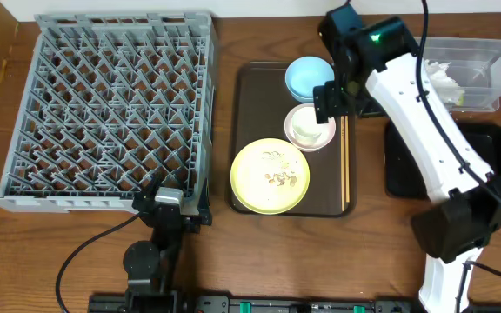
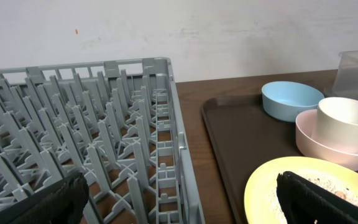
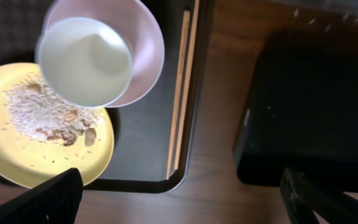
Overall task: Sort waste into correct bins and load items into the dishwasher
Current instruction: 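Grasp one wooden chopstick on the tray with the right gripper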
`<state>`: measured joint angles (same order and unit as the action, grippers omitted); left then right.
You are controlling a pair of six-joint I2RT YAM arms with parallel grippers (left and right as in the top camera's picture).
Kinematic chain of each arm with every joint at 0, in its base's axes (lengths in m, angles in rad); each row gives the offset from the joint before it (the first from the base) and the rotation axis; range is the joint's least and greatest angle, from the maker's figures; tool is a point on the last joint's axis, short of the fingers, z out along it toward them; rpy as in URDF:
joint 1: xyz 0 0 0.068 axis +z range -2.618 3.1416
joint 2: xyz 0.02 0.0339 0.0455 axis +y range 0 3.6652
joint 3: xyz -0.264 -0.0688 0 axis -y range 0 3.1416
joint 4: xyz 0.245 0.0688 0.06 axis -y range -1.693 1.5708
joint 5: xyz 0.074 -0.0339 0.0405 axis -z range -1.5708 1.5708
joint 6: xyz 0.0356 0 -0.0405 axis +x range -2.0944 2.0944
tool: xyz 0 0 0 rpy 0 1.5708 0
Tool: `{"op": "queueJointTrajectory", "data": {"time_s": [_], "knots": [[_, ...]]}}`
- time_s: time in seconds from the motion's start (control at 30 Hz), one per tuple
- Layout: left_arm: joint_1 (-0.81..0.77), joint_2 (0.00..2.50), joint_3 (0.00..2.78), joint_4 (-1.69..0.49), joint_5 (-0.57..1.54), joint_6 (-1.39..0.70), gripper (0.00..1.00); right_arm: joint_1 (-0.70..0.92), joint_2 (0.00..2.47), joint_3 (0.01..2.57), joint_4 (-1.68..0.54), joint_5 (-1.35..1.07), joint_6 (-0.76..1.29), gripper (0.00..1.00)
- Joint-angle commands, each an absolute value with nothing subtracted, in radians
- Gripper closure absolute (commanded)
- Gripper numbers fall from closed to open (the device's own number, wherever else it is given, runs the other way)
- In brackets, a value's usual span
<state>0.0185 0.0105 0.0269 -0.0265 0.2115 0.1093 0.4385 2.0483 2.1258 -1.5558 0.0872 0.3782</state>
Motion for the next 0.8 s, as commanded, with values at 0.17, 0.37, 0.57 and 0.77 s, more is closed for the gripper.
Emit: {"op": "queueJointTrajectory", "data": {"time_s": [0.17,0.37,0.57,0.77], "knots": [[0.015,0.004,0.005,-0.052,0.236,0.119,0.02,0.348,2.051,1.900,-1.444,-0.014,0.327,0.21],[0.015,0.004,0.005,-0.052,0.236,0.119,0.02,0.288,2.051,1.776,-1.308,-0.141,0.293,0.46],[0.015,0.004,0.005,-0.052,0.236,0.119,0.02,0.275,2.051,1.672,-1.200,-0.185,0.299,0.92],[0.015,0.004,0.005,-0.052,0.236,0.119,0.02,0.276,2.051,1.585,-1.121,-0.207,0.302,0.91]]}}
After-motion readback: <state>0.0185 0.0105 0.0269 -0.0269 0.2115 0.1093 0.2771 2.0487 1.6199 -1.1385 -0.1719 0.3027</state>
